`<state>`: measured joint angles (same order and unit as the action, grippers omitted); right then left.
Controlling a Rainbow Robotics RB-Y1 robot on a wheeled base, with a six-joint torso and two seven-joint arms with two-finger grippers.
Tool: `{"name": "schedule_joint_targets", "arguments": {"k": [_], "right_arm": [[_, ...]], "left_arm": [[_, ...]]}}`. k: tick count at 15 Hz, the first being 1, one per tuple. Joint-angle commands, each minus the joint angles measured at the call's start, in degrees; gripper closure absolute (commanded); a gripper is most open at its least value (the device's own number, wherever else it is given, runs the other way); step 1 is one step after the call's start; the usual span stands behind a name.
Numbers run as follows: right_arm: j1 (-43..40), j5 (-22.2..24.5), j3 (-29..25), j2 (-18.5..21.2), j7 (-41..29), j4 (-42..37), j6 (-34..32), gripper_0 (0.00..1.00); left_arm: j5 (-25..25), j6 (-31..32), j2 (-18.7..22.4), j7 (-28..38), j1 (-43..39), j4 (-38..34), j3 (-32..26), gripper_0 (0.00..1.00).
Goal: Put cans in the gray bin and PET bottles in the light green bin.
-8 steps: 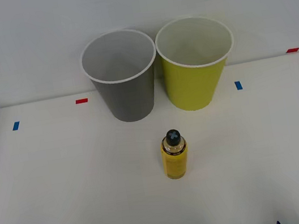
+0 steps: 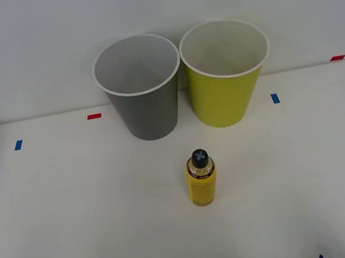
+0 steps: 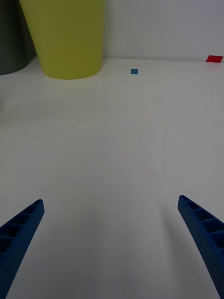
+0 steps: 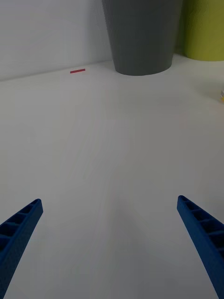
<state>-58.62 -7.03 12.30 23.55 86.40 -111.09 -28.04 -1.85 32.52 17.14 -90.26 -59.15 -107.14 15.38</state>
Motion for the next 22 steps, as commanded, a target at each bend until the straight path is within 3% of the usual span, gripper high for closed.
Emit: {"name": "schedule_joint_targets", "arguments": {"k": [1,22], "right_arm": [[0.0,0.0,0.0,0.0,0.0,0.0,0.0,0.00],[0.0,0.0,0.0,0.0,0.0,0.0,0.0,0.00]], "left_arm": [[0.0,0.0,0.0,0.0,0.0,0.0,0.0,0.00],[0.0,0.0,0.0,0.0,0.0,0.0,0.0,0.00]]}}
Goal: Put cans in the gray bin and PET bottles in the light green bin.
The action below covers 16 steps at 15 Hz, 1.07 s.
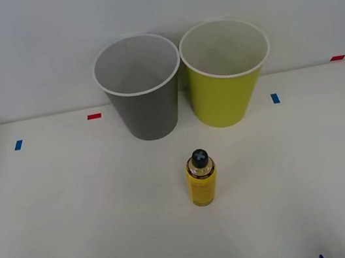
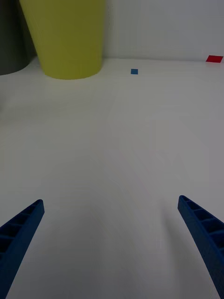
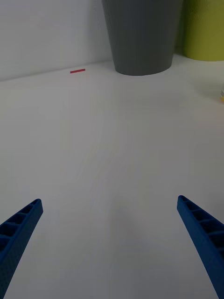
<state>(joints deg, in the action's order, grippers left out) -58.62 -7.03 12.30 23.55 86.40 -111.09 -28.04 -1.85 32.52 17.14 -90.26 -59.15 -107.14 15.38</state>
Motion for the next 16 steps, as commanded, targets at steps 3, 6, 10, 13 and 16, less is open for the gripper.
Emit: {"name": "schedule_joint_targets", "arguments": {"k": [3,6,10,13,16], "right_arm": [[0.0,0.0,0.0,0.0,0.0,0.0,0.0,0.00],[0.0,0.0,0.0,0.0,0.0,0.0,0.0,0.00],[0.0,0.0,0.0,0.0,0.0,0.0,0.0,0.00],[0.0,0.0,0.0,0.0,0.0,0.0,0.0,0.00],[0.0,0.0,0.0,0.0,0.0,0.0,0.0,0.00]], "left_arm": [[0.0,0.0,0.0,0.0,0.0,0.0,0.0,0.00],[0.0,0.0,0.0,0.0,0.0,0.0,0.0,0.00],[0.0,0.0,0.0,0.0,0.0,0.0,0.0,0.00],[0.0,0.0,0.0,0.0,0.0,0.0,0.0,0.00],[0.0,0.0,0.0,0.0,0.0,0.0,0.0,0.00]]}}
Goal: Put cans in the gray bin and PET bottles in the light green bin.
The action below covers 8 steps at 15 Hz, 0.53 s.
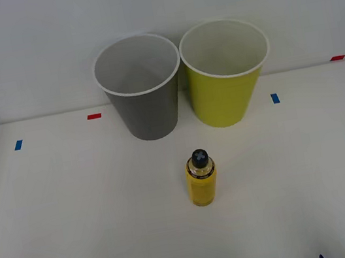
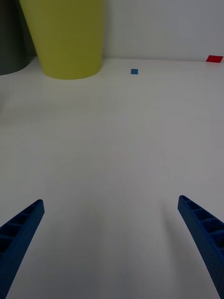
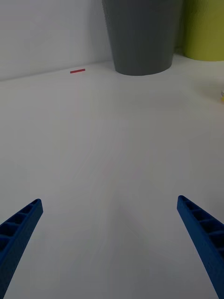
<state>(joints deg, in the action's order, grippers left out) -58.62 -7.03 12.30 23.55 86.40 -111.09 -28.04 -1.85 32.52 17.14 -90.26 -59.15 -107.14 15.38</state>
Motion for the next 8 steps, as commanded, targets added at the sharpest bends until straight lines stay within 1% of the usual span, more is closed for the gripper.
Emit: {"name": "schedule_joint_targets", "arguments": {"k": [1,2,3,4,6,8], "right_arm": [[0.0,0.0,0.0,0.0,0.0,0.0,0.0,0.00],[0.0,0.0,0.0,0.0,0.0,0.0,0.0,0.00],[0.0,0.0,0.0,0.0,0.0,0.0,0.0,0.00],[0.0,0.0,0.0,0.0,0.0,0.0,0.0,0.00],[0.0,0.0,0.0,0.0,0.0,0.0,0.0,0.00],[0.0,0.0,0.0,0.0,0.0,0.0,0.0,0.00]], "left_arm": [[0.0,0.0,0.0,0.0,0.0,0.0,0.0,0.00],[0.0,0.0,0.0,0.0,0.0,0.0,0.0,0.00],[0.7,0.4,-0.4,0.0,1.3,2.9,0.4,0.00],[1.2,3.4,-0.5,0.4,1.8,3.3,0.2,0.00],[3.3,5.5,-0.5,0.9,2.0,2.8,-0.1,0.00],[5.2,6.2,0.8,0.9,3.4,2.0,0.6,0.00]]}}
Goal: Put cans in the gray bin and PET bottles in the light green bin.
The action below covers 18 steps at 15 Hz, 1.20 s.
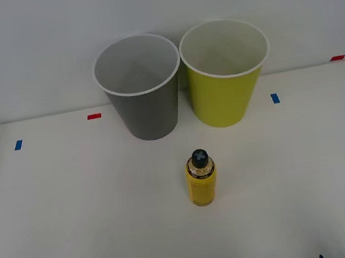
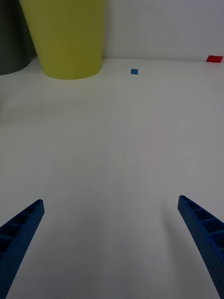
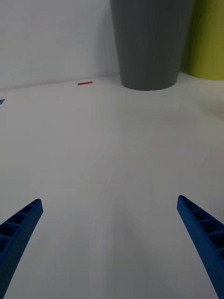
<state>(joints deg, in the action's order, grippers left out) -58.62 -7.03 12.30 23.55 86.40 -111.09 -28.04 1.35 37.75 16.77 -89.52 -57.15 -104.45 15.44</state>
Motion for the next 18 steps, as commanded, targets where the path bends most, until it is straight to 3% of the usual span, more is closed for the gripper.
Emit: {"name": "schedule_joint_targets", "arguments": {"k": [1,7,13,18], "right_arm": [[0.0,0.0,0.0,0.0,0.0,0.0,0.0,0.00],[0.0,0.0,0.0,0.0,0.0,0.0,0.0,0.00],[0.0,0.0,0.0,0.0,0.0,0.0,0.0,0.00],[0.0,0.0,0.0,0.0,0.0,0.0,0.0,0.00]], "left_arm": [[2.4,1.2,2.3,0.0,2.9,-0.8,1.3,0.00],[3.0,0.9,10.6,-0.8,12.6,-0.8,5.7,0.00],[2.8,-1.6,16.0,-1.5,21.0,-0.8,13.4,0.00],[7.1,-5.2,19.6,-1.5,29.1,-0.7,18.3,0.00]]}}
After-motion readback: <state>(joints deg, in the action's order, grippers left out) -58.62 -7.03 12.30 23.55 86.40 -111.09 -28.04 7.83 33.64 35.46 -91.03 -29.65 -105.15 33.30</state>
